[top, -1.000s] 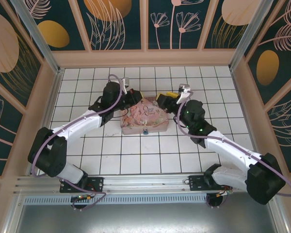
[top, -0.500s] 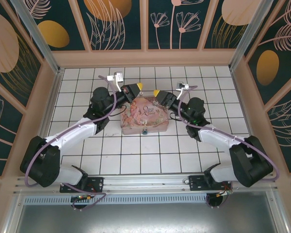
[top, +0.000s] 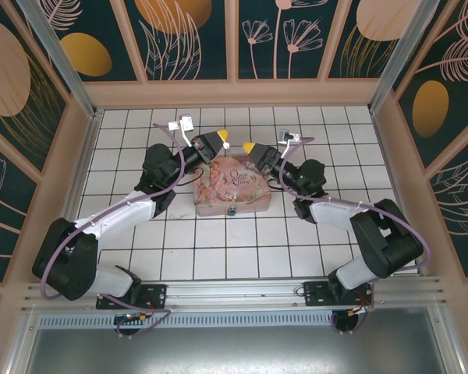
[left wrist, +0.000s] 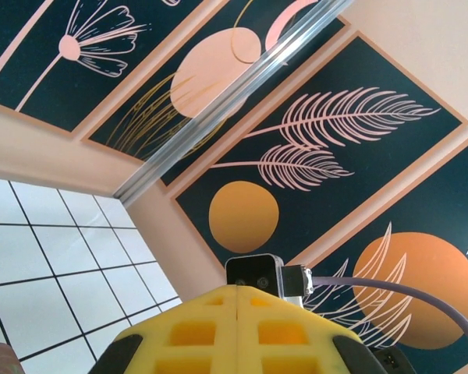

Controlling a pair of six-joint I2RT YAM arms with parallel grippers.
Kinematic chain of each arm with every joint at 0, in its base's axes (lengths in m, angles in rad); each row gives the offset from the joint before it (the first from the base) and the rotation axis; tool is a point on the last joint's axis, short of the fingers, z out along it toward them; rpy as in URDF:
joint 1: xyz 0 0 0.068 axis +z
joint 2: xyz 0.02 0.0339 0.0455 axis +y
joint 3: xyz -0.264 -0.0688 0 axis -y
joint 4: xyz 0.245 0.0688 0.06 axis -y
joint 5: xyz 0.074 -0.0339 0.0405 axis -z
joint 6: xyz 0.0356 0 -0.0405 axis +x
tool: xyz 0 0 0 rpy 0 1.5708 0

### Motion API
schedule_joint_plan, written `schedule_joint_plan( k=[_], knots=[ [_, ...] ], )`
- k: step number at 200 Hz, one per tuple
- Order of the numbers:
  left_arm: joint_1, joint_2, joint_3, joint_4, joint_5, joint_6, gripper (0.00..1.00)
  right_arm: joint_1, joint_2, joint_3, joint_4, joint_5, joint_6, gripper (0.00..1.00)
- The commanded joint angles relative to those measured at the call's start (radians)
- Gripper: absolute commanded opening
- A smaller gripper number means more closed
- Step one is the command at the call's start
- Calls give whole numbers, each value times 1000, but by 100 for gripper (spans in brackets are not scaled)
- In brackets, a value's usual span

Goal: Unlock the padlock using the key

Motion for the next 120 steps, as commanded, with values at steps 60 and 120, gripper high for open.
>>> schedule_joint_plan(
  k=[60, 120],
  knots=[
    [-6, 16, -11, 65, -11, -19, 0, 71, 44, 87, 102, -23, 15, 55],
    [-7, 18, -11, 51, -19, -16, 0, 102, 61, 86, 102, -16, 7, 50]
  ],
)
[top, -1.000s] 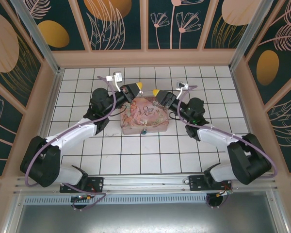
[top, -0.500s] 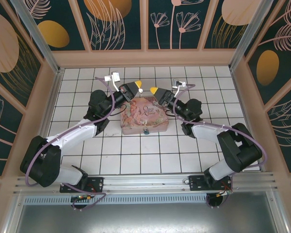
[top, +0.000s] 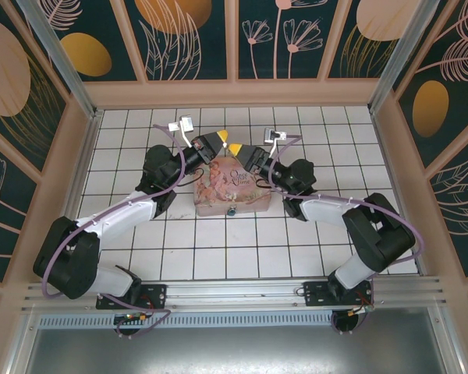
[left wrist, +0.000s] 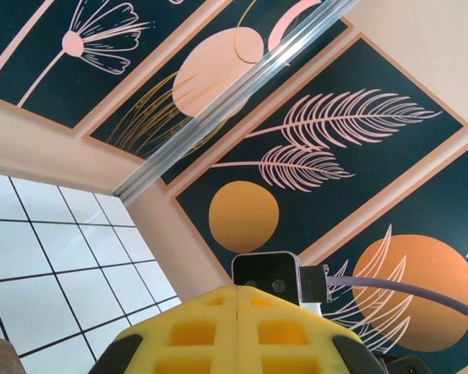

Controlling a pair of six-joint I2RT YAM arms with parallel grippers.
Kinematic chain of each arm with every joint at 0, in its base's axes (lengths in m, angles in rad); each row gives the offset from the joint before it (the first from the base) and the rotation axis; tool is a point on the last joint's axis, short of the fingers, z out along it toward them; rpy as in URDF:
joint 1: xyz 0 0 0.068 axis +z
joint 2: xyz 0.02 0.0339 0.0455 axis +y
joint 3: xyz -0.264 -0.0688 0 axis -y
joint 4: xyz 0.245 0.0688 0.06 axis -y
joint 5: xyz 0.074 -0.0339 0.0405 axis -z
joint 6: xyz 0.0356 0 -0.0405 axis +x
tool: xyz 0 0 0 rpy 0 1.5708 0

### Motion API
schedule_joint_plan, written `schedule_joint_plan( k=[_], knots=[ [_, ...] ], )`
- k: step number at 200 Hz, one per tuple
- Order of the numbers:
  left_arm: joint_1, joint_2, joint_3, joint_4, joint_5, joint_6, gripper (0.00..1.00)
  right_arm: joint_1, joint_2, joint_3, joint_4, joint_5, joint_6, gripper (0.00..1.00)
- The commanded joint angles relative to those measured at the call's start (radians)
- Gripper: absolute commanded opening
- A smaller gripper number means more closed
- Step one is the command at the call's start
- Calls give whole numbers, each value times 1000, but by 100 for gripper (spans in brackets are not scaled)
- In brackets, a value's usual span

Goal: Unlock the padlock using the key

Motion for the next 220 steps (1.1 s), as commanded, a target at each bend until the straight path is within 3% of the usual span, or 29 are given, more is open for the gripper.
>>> schedule_joint_plan(
  k=[1, 117, 220],
  knots=[
    [-7, 9, -3, 36, -10, -1, 0, 10, 6, 24, 66, -10, -4, 50],
    [-7, 13, -23, 42, -10, -12, 0, 20, 47, 68, 43, -14, -16, 43],
    [-7, 17, -19, 39, -14, -12, 0, 24, 65, 62, 27, -13, -16, 26]
  ],
)
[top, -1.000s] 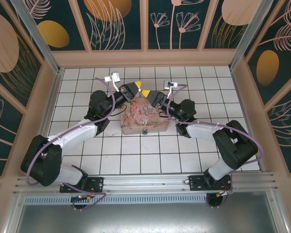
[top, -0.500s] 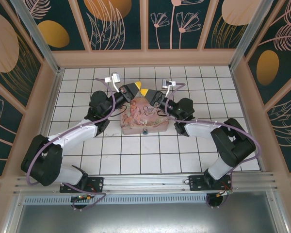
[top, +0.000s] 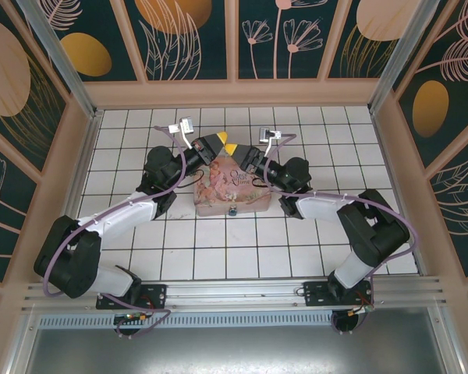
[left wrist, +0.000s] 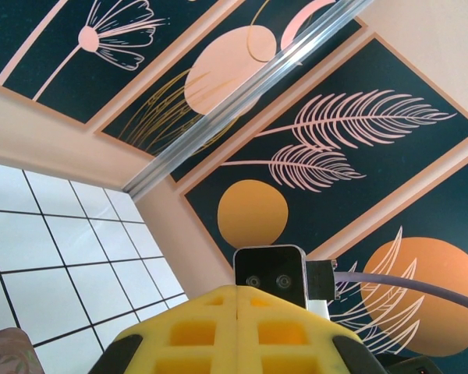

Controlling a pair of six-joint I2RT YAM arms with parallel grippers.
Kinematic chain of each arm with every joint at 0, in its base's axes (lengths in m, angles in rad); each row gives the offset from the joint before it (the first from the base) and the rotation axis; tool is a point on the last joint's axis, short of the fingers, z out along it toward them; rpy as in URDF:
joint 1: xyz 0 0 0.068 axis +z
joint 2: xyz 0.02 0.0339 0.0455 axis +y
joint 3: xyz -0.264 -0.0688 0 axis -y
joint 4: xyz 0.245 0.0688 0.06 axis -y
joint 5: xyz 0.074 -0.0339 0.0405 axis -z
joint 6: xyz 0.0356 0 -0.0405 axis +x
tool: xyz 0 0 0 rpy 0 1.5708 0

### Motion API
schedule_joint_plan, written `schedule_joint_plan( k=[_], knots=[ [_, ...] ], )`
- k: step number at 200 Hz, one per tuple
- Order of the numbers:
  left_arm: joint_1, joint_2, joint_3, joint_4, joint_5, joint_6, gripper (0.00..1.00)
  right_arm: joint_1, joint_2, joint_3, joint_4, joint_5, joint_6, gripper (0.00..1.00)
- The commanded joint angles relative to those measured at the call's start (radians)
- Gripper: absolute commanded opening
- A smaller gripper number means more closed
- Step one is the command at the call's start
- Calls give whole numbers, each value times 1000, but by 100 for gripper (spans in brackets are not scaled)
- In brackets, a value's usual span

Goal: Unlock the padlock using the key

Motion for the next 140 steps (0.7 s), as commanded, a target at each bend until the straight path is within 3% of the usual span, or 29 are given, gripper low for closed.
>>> schedule_joint_plan(
  k=[1, 116, 140],
  knots=[
    [-7, 9, -4, 39, -4, -8, 0, 10, 14, 26, 29, -12, -15, 26],
    [-6, 7, -13, 46, -3, -14, 0, 8, 22, 49, 10, -3, -16, 24],
    [-7, 4, -24, 52, -6, -18, 0, 6, 26, 54, 6, -1, -15, 18]
  ],
)
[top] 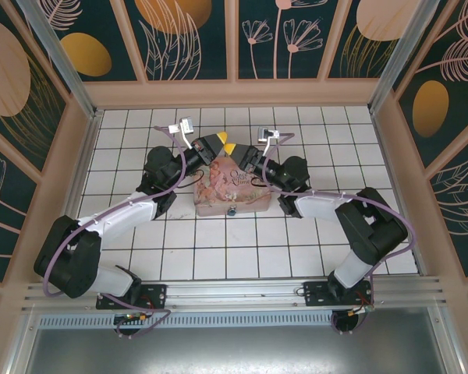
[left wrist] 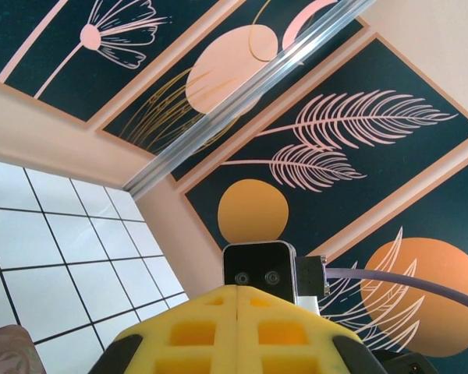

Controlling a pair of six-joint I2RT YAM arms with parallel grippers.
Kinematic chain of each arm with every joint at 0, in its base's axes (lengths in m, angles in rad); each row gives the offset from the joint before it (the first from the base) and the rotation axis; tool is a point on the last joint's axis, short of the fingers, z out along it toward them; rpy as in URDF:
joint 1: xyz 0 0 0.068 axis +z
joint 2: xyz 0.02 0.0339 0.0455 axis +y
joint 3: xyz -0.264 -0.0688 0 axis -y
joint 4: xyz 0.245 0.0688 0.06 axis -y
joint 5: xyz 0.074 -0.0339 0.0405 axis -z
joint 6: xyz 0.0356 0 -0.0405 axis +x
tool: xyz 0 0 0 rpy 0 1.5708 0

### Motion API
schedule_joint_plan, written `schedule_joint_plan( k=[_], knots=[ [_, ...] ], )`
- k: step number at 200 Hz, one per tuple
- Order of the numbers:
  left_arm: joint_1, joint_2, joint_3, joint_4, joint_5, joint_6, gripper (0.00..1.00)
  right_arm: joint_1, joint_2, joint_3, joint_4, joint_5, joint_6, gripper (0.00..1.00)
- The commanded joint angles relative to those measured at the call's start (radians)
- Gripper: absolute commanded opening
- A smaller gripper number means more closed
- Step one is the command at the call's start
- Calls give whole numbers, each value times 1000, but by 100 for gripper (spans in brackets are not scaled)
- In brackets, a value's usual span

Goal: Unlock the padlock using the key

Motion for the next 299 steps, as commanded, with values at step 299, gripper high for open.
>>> schedule_joint_plan(
  k=[299],
  knots=[
    [-6, -5, -23, 35, -60, -23, 0, 12, 33, 11, 47, -3, 10, 18]
  ],
)
